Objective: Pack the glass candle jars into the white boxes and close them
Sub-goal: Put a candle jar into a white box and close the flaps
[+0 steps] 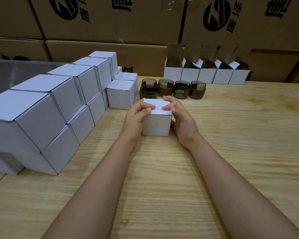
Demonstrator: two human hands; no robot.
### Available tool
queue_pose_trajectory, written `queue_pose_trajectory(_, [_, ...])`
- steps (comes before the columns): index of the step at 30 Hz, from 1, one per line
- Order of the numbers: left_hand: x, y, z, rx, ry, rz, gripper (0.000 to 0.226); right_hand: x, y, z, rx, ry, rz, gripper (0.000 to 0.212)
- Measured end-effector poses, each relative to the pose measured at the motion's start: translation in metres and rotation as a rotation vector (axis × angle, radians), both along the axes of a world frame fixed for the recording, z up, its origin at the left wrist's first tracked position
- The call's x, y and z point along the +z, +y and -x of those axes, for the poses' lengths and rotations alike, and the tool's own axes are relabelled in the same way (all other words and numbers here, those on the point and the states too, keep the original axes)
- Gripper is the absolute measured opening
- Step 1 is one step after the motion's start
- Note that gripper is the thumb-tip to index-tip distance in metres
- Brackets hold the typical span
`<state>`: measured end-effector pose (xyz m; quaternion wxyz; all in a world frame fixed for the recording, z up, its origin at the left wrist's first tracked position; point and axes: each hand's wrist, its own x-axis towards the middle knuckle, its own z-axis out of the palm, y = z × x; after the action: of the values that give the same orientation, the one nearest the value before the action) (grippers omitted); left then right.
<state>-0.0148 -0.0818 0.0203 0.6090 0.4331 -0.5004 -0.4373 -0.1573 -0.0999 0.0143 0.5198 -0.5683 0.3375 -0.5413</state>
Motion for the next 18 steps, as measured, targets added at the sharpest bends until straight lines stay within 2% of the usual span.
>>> queue_pose_trajectory(3, [0.001,0.004,0.003,0.051,-0.031,0.002,0.024,0.0,0.002,0.004,0.031,0.014,0.009,0.015])
queue_pose_trajectory(4, [0.0,0.006,0.004,0.126,-0.122,0.065,0.024,0.0,0.002,0.004,0.031,0.032,0.014,0.017])
queue_pose_trajectory(6, [-0.004,0.01,0.005,0.36,-0.528,0.318,0.022,0.0,0.002,0.003,0.03,0.051,0.017,0.026])
queue_pose_trajectory(8, [-0.01,0.013,0.007,0.481,-0.892,0.579,0.02,0.0,0.001,0.002,0.028,0.048,0.017,0.029])
queue_pose_trajectory(11, [-0.012,0.014,0.01,0.579,-1.175,0.683,0.026,-0.001,0.0,0.003,0.046,0.018,0.009,0.026])
queue_pose_trajectory(14, [-0.01,0.013,0.009,0.659,-1.249,0.63,0.036,-0.001,0.002,0.001,0.05,0.021,0.007,0.027])
queue_pose_trajectory(18, [-0.008,0.01,-0.006,0.764,-1.288,0.502,0.031,0.001,0.003,0.002,-0.05,-0.016,-0.064,0.025])
